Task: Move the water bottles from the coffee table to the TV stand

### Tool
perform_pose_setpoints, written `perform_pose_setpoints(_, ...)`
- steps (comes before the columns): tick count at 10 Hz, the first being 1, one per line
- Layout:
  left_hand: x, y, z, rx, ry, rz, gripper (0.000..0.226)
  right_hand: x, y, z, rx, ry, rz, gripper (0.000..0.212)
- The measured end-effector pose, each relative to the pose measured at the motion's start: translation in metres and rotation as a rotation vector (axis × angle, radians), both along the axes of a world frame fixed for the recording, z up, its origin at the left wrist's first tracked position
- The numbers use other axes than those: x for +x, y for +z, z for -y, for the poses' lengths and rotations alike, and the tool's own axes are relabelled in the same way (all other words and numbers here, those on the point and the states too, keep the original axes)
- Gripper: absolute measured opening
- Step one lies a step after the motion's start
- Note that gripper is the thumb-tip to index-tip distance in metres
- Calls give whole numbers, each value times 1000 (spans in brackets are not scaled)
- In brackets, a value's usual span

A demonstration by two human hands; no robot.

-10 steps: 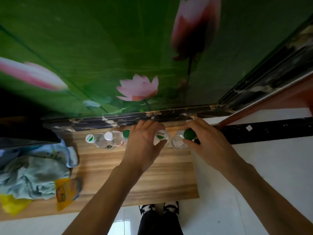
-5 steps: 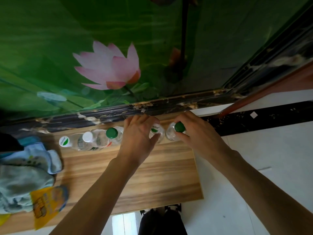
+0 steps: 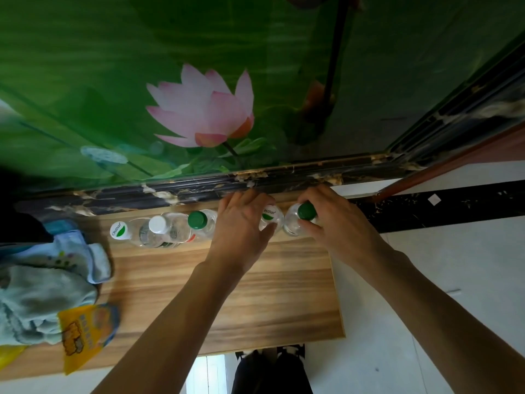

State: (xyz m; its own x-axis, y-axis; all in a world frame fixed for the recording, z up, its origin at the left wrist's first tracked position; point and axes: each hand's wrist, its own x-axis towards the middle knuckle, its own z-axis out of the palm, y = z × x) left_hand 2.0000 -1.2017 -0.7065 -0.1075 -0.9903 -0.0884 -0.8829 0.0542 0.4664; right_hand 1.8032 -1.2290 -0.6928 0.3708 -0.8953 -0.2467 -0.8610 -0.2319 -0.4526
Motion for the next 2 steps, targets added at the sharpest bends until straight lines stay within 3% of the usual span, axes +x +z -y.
perform_pose_setpoints(2,2,4,-11,-10,8,-23,53,-1,6,-8,-5,-36,13,47)
